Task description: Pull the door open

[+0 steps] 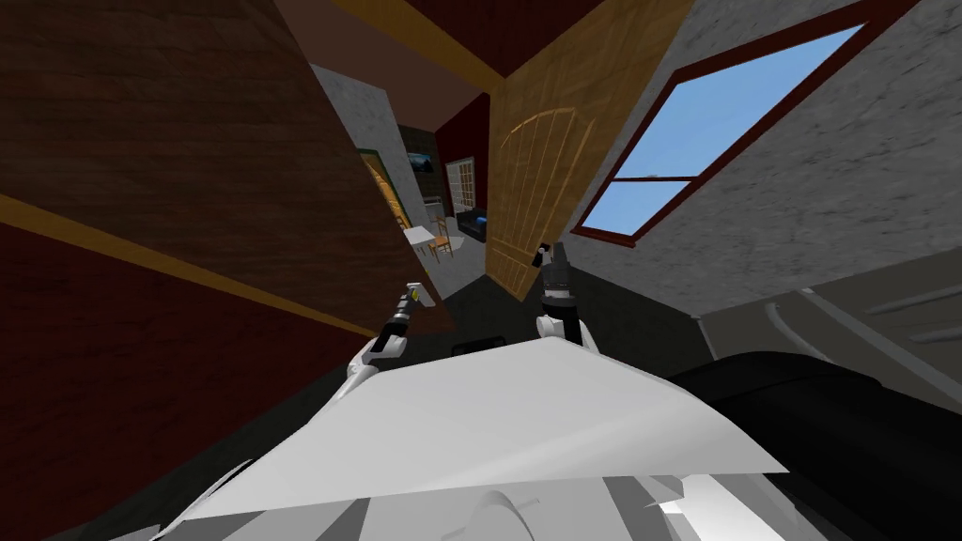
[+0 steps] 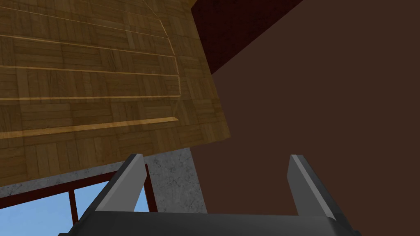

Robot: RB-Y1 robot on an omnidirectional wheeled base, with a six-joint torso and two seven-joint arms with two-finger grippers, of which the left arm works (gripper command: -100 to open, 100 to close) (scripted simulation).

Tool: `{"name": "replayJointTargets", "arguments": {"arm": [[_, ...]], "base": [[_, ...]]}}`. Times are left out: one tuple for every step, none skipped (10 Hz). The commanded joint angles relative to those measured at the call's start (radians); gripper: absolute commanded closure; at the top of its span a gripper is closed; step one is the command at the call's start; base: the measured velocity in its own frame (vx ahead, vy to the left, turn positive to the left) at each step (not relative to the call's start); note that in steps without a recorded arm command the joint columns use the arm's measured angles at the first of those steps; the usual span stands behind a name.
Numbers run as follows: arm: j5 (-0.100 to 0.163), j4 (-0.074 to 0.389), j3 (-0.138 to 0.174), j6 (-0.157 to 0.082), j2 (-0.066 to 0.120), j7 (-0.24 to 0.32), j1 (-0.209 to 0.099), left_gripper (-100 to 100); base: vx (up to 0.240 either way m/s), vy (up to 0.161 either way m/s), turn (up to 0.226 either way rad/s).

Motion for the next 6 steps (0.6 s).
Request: {"name": "replayJointTargets", "arguments": {"arm": [[0.004, -0.009, -0.014, -0.019, 0.023, 0.012, 0.015, 100], [0.007, -0.015, -0.024, -0.032, 0.037, 0.02, 0.024, 100], [0.009, -0.018, -0.029, -0.039, 0.045, 0.024, 0.03, 100], [0.012, -0.025, -0.04, -0.054, 0.063, 0.033, 0.041, 100], [0.016, -0.032, -0.051, -0.069, 0.08, 0.043, 0.052, 100], [0.019, -0.039, -0.062, -0.083, 0.097, 0.052, 0.063, 100]], "base": [[-0.158, 0.063, -0.101], [-0.2, 0.093, -0.14], [-0.182, 0.096, -0.117], [-0.191, 0.103, -0.126], [-0.18, 0.136, -0.154], [-0.207, 0.128, -0.141]]}}
